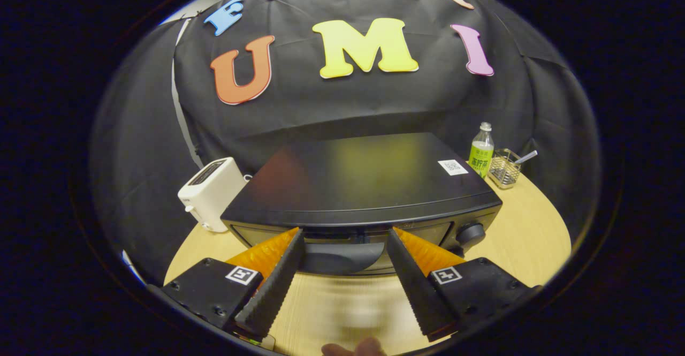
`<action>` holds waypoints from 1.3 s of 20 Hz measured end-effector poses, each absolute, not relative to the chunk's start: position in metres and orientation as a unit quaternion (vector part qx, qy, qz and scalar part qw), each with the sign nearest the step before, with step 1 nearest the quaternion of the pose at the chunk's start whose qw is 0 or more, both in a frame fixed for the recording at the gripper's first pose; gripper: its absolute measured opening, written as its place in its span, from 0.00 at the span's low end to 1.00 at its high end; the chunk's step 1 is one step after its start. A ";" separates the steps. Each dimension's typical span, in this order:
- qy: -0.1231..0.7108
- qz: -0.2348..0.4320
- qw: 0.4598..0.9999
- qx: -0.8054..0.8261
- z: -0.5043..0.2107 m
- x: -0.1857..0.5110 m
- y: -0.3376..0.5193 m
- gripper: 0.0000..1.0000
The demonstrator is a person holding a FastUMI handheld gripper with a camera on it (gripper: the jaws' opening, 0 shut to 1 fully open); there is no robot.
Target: Open the toaster oven, put the food inside, and close the toaster oven door.
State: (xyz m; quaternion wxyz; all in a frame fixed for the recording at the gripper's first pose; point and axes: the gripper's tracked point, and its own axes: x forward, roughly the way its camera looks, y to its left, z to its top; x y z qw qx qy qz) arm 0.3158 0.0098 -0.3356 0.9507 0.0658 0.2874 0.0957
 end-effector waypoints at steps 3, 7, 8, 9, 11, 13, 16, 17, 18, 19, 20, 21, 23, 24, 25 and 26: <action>0.310 0.095 0.944 0.069 -0.338 0.315 0.011 1.00; 0.330 0.101 0.931 0.120 -0.342 0.314 0.018 1.00; 0.333 0.106 0.931 0.106 -0.346 0.313 0.018 1.00; 0.335 0.104 0.930 0.111 -0.347 0.313 0.016 1.00; 0.348 0.108 0.921 0.138 -0.349 0.304 0.018 1.00; 0.363 0.113 0.912 0.156 -0.353 0.287 0.016 1.00; 0.375 0.121 0.911 0.123 -0.363 0.261 0.013 1.00; 0.380 0.123 0.910 0.110 -0.369 0.251 0.011 1.00; 0.388 0.123 0.907 0.105 -0.378 0.240 0.011 1.00; 0.401 0.125 0.902 0.099 -0.388 0.229 0.010 1.00; 0.415 0.126 0.897 0.090 -0.400 0.220 0.009 1.00; 0.420 0.130 0.894 0.081 -0.410 0.211 0.009 1.00; 0.426 0.130 0.893 0.069 -0.424 0.203 0.006 1.00; 0.433 0.128 0.889 0.070 -0.430 0.198 0.006 1.00; 0.441 0.126 0.886 0.070 -0.439 0.192 0.004 1.00; 0.449 0.126 0.882 0.069 -0.444 0.187 0.003 1.00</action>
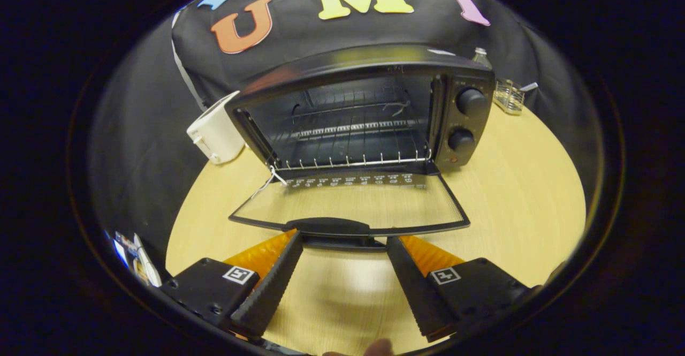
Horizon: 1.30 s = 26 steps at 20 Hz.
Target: Open the toaster oven, put the food inside, and close the toaster oven door.
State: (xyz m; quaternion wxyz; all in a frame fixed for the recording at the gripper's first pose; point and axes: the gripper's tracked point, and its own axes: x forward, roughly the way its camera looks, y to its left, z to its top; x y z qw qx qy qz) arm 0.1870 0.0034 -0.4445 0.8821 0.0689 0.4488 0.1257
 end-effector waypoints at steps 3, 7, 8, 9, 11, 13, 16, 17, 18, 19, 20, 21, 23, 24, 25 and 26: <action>0.463 0.126 0.875 0.057 -0.453 0.181 0.003 1.00; 0.442 0.143 0.885 0.030 -0.443 0.185 0.001 1.00; 0.438 0.145 0.887 0.021 -0.440 0.185 0.000 1.00; 0.430 0.146 0.891 0.013 -0.437 0.188 -0.001 1.00; 0.428 0.146 0.892 -0.002 -0.439 0.193 -0.002 1.00; 0.444 0.152 0.883 0.008 -0.447 0.189 0.003 1.00; 0.466 0.146 0.873 0.017 -0.470 0.184 0.001 1.00; 0.469 0.144 0.871 0.017 -0.473 0.183 0.001 1.00; 0.468 0.146 0.871 0.021 -0.473 0.181 0.003 1.00; 0.465 0.147 0.873 0.015 -0.473 0.181 0.003 1.00; 0.462 0.150 0.874 0.004 -0.475 0.181 0.003 1.00; 0.462 0.153 0.873 -0.005 -0.479 0.183 0.002 1.00; 0.477 0.147 0.867 0.003 -0.491 0.182 0.000 1.00; 0.480 0.145 0.865 0.007 -0.494 0.182 -0.001 1.00; 0.482 0.145 0.864 0.005 -0.495 0.182 -0.002 1.00; 0.477 0.148 0.866 0.005 -0.493 0.181 0.000 1.00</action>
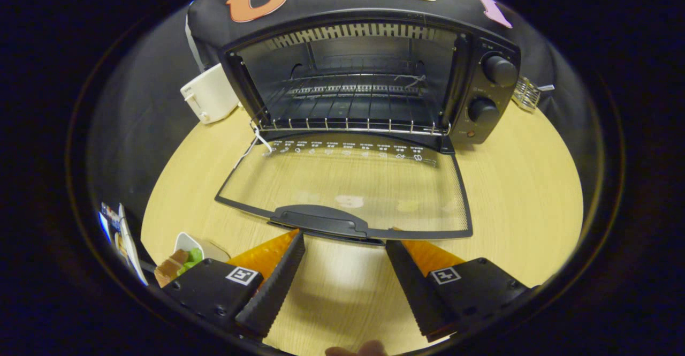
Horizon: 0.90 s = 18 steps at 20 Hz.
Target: Open the toaster oven, put the food inside, and close the toaster oven door.
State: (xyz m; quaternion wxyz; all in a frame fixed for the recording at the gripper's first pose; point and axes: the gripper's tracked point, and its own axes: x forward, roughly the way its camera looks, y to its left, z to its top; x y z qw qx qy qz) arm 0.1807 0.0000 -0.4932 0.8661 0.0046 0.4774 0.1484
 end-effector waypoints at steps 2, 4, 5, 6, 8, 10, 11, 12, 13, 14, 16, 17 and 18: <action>0.475 0.158 0.866 -0.007 -0.488 0.174 0.002 1.00; 0.466 0.161 0.870 -0.014 -0.476 0.168 -0.001 1.00; 0.460 0.164 0.873 -0.012 -0.467 0.163 -0.002 1.00; 0.456 0.168 0.874 -0.012 -0.457 0.157 -0.004 1.00; 0.437 0.178 0.881 -0.024 -0.430 0.151 -0.010 1.00; 0.422 0.189 0.886 -0.031 -0.403 0.145 -0.014 1.00; 0.420 0.204 0.884 -0.020 -0.389 0.139 -0.008 1.00; 0.423 0.221 0.879 -0.008 -0.378 0.129 0.000 1.00; 0.432 0.233 0.871 0.004 -0.368 0.119 0.007 1.00; 0.440 0.241 0.865 0.019 -0.359 0.108 0.013 1.00; 0.457 0.254 0.851 0.049 -0.349 0.089 0.028 1.00; 0.466 0.262 0.843 0.061 -0.346 0.080 0.037 1.00; 0.476 0.269 0.834 0.071 -0.347 0.071 0.046 1.00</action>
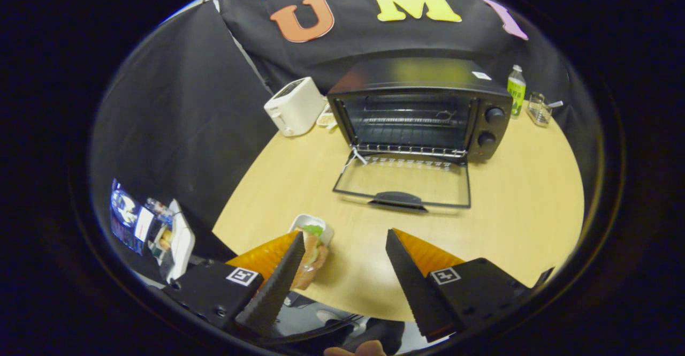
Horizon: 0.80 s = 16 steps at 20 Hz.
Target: Open the toaster oven, put the food inside, and close the toaster oven door.
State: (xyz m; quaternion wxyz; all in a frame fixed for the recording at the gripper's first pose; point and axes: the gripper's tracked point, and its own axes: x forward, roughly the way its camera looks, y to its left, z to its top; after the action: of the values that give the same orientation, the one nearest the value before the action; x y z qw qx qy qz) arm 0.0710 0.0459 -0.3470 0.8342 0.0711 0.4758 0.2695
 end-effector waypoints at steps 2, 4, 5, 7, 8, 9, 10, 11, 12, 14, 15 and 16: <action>0.500 0.276 0.816 0.090 -0.354 0.054 0.059 1.00; 0.521 0.281 0.799 0.102 -0.363 0.040 0.071 1.00; 0.531 0.284 0.792 0.102 -0.368 0.035 0.076 1.00; 0.547 0.286 0.780 0.099 -0.383 0.026 0.082 1.00; 0.557 0.285 0.773 0.105 -0.391 0.022 0.086 1.00; 0.568 0.282 0.764 0.117 -0.398 0.021 0.089 1.00; 0.579 0.278 0.757 0.126 -0.404 0.020 0.092 1.00; 0.587 0.275 0.749 0.136 -0.408 0.020 0.094 0.98; 0.596 0.273 0.740 0.147 -0.413 0.020 0.097 0.97; 0.609 0.272 0.726 0.165 -0.418 0.021 0.103 0.86; 0.615 0.270 0.721 0.169 -0.420 0.020 0.104 0.81; 0.621 0.270 0.714 0.175 -0.423 0.019 0.106 0.76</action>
State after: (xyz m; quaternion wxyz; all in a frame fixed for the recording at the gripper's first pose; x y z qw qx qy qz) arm 0.0192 0.1062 -0.4226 0.7144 0.1749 0.6214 0.2701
